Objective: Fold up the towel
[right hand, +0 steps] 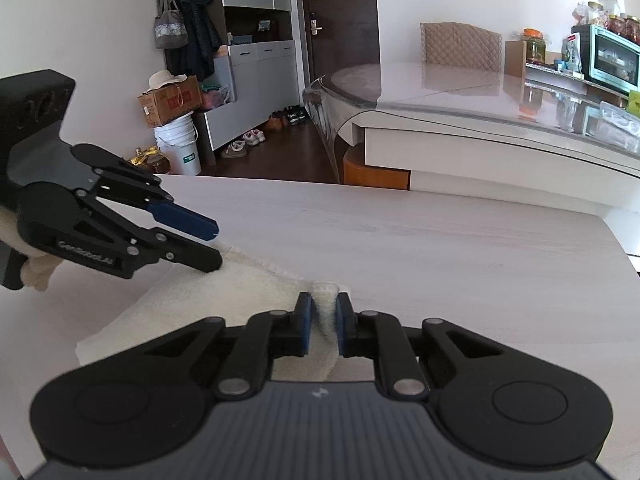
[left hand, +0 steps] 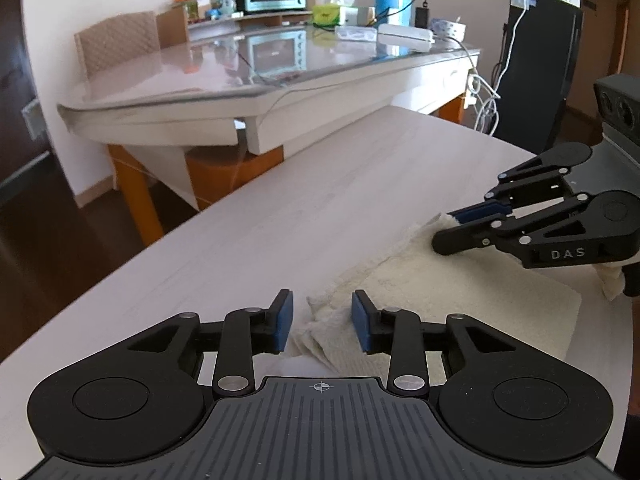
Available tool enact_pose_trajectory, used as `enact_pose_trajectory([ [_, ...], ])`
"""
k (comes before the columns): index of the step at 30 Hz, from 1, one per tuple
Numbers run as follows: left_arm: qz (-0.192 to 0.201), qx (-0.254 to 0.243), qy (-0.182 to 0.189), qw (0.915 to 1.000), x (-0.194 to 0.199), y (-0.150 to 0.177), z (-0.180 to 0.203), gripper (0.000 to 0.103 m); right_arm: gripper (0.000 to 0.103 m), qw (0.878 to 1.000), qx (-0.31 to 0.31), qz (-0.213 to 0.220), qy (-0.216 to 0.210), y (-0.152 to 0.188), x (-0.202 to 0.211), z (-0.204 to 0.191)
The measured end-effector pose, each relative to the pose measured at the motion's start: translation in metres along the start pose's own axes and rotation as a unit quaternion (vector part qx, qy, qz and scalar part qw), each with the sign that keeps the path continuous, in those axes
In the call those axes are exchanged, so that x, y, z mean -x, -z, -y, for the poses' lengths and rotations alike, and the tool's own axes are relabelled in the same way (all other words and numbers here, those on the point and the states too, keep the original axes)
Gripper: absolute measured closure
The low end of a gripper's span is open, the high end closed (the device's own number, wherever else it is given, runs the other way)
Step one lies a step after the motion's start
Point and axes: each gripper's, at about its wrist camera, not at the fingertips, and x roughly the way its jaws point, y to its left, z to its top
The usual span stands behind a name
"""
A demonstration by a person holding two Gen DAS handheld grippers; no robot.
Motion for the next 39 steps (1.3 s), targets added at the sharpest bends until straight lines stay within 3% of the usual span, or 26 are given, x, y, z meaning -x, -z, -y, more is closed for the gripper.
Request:
enact_pose_trajectory([
  [2, 0.003, 0.015, 0.012, 0.9998, -0.002, -0.001, -0.003, 0.090, 0.089, 1.000, 0.000, 0.000, 0.001, 0.000, 0.001, 0.000],
  [4, 0.006, 0.027, 0.018, 0.9995, -0.001, -0.001, -0.005, 0.097, 0.089, 1.000, -0.001, 0.002, 0.001, 0.001, 0.001, -0.001],
  [16, 0.045, 0.039, -0.010, 0.9982, 0.040, 0.013, 0.001, 0.098, 0.095, 0.998, 0.014, 0.059, -0.019, -0.011, 0.020, -0.009],
  [25, 0.019, 0.060, -0.019, 0.9978, 0.024, 0.023, -0.008, 0.097, 0.093, 1.000, 0.011, 0.002, -0.010, -0.012, -0.015, -0.008],
  [28, 0.016, 0.055, -0.020, 0.9981, 0.023, 0.022, -0.008, 0.097, 0.084, 1.000, 0.008, 0.010, -0.008, -0.011, -0.011, -0.008],
  [35, 0.032, 0.043, -0.057, 0.9969, 0.042, 0.021, -0.006, 0.092, 0.083, 0.999, 0.001, 0.040, 0.002, -0.011, 0.005, -0.006],
  [39, 0.034, 0.031, -0.049, 0.9977, 0.049, 0.021, 0.008, 0.092, 0.083, 0.999, 0.013, 0.036, 0.004, -0.016, -0.002, -0.008],
])
